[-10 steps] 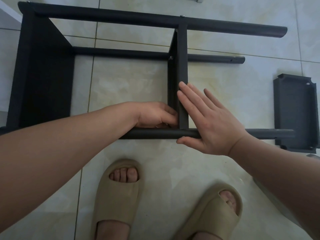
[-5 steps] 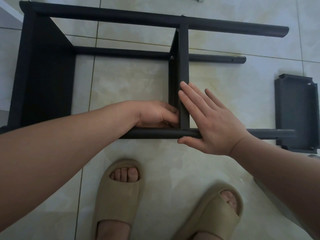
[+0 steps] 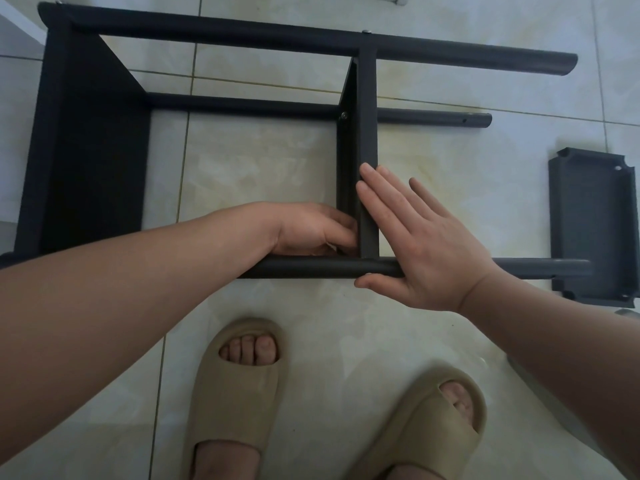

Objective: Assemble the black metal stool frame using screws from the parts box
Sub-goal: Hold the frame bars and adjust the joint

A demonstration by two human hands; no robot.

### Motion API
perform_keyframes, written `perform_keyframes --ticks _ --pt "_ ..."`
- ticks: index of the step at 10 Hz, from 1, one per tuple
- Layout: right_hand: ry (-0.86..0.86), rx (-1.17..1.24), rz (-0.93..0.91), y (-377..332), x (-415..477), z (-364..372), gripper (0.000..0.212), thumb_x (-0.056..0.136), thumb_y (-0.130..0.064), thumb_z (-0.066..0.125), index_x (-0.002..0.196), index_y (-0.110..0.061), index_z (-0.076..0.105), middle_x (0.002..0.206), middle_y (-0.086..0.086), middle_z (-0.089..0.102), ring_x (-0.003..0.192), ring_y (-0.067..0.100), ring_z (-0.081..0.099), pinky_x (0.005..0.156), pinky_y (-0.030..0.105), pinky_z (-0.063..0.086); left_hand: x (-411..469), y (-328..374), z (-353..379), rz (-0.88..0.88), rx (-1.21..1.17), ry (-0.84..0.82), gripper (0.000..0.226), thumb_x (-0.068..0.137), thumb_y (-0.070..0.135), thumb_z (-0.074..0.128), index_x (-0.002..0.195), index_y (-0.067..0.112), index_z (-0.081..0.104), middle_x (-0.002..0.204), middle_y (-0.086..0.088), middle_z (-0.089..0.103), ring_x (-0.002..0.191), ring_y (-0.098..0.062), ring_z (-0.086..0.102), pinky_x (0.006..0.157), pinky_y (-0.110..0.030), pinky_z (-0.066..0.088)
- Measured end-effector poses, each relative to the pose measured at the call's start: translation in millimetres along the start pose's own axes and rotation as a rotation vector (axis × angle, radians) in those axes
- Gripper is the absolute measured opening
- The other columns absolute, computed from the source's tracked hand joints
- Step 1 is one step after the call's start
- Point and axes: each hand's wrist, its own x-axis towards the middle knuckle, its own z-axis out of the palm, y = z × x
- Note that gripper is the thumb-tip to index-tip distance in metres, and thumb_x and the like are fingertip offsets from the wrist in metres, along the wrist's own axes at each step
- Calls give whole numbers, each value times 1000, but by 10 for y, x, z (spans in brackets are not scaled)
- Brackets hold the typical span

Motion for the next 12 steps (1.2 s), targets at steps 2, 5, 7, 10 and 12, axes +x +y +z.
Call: perform_keyframes --ticks 2,5,7,10,12 --pt "-4 -5 1 -2 4 -5 101 92 -75 39 159 -1 21 169 12 11 156 28 10 121 57 25 5 17 -25 2 17 14 17 90 -8 55 106 -5 61 78 -15 59 63 -17 60 64 -24 51" --pt "1 -6 1 2 -2 2 101 92 -75 39 159 -2 21 169 12 10 156 27 9 121 56 25 13 13 -13 -3 134 31 15 94 3 56 102 -5 66 81 -8 70 71 -15 67 67 -24 54" --pt "4 -1 2 3 -5 0 101 92 -75 39 159 -1 21 169 12 11 156 27 10 121 56 25 31 -6 -20 -1 49 40 14 92 -4 57 104 -2 63 84 -17 59 68 -21 57 67 -29 47" --pt "1 -1 1 2 -4 1 101 92 -76 37 159 -2 21 169 12 11 156 27 10 121 56 25 31 5 -46 -22 -59 -58 18 93 1 53 89 7 70 81 -7 71 74 -18 70 68 -27 54" --pt "5 -7 -2 2 -2 -4 101 92 -75 38 159 -2 21 169 12 11 156 28 11 121 56 25 43 -19 -29 -2 81 58 22 92 -1 59 108 -16 61 76 -14 62 65 -18 60 63 -25 48"
